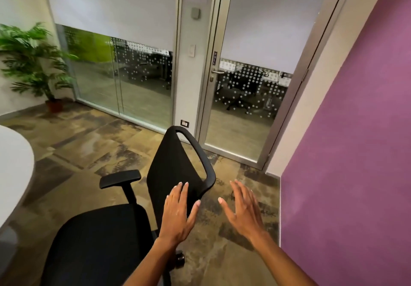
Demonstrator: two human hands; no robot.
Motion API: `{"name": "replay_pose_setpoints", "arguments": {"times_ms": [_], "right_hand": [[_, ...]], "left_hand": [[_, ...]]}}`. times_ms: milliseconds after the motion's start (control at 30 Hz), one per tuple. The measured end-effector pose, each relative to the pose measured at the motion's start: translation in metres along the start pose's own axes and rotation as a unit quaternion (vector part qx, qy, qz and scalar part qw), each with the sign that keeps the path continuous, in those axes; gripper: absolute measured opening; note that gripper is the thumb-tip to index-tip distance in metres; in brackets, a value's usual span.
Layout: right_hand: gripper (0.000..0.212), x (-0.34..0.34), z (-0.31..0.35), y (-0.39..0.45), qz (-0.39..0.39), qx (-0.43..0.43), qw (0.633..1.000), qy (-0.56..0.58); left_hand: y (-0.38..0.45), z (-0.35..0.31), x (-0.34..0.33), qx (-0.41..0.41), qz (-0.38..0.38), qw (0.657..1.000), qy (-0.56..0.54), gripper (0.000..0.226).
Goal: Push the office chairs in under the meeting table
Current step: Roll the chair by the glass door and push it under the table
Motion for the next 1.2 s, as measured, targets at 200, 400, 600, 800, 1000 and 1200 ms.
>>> {"name": "replay_pose_setpoints", "arguments": {"times_ms": [200,400,600,800,1000,1200], "right_hand": [[0.070,-0.004,-0.012,0.105,0.031,0.023,0.999,0.020],[0.063,-0.017,-0.011,0.244,0.055,0.127,0.989,0.040],[0.059,-0.126,0.017,0.403,0.238,0.356,0.901,0.060],[0.071,-0.166,0.035,0.447,0.359,0.499,0.784,0.092],[0.078,-0.167,0.029,0.450,0.344,0.573,0.742,0.055],[0.073,-0.158,0.019,0.437,0.344,0.601,0.719,0.050]], "left_hand": [[0.093,0.012,-0.010,-0.017,-0.006,1.000,0.020,0.076],[0.166,0.031,-0.027,0.033,0.012,0.998,0.048,0.077],[0.238,0.075,-0.055,0.213,-0.017,0.967,0.137,0.068],[0.252,0.046,-0.058,0.338,-0.034,0.933,0.116,0.057],[0.246,0.008,-0.065,0.403,0.040,0.913,0.047,0.074],[0.241,-0.032,-0.078,0.496,0.047,0.863,0.079,0.104]]}}
Point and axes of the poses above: each hand's wrist, its own y-axis towards the middle knuckle, its own x-axis out of the back of the hand, z = x × y, the point moved 3 cm from there along y, towards the middle knuckle, and after that the axes turned 8 degrees about y, right-handed, at the moved point
